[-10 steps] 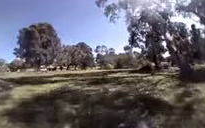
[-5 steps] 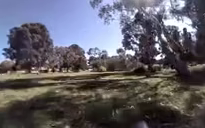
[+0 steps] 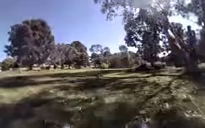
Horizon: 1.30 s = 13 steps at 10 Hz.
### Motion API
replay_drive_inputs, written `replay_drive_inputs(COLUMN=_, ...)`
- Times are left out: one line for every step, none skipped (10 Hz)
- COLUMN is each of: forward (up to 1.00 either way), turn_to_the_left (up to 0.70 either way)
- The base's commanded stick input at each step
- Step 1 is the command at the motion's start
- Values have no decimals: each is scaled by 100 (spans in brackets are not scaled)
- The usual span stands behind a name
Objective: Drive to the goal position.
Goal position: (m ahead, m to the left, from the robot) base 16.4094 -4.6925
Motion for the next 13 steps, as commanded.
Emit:
replay_drive_inputs(forward=100, turn_to_the_left=27)
replay_drive_inputs(forward=100, turn_to_the_left=27)
replay_drive_inputs(forward=100, turn_to_the_left=27)
replay_drive_inputs(forward=100, turn_to_the_left=27)
replay_drive_inputs(forward=100, turn_to_the_left=27)
replay_drive_inputs(forward=100, turn_to_the_left=27)
replay_drive_inputs(forward=100, turn_to_the_left=27)
replay_drive_inputs(forward=100, turn_to_the_left=27)
replay_drive_inputs(forward=100, turn_to_the_left=27)
replay_drive_inputs(forward=100, turn_to_the_left=27)
replay_drive_inputs(forward=100, turn_to_the_left=27)
replay_drive_inputs(forward=100, turn_to_the_left=27)
replay_drive_inputs(forward=100, turn_to_the_left=27)
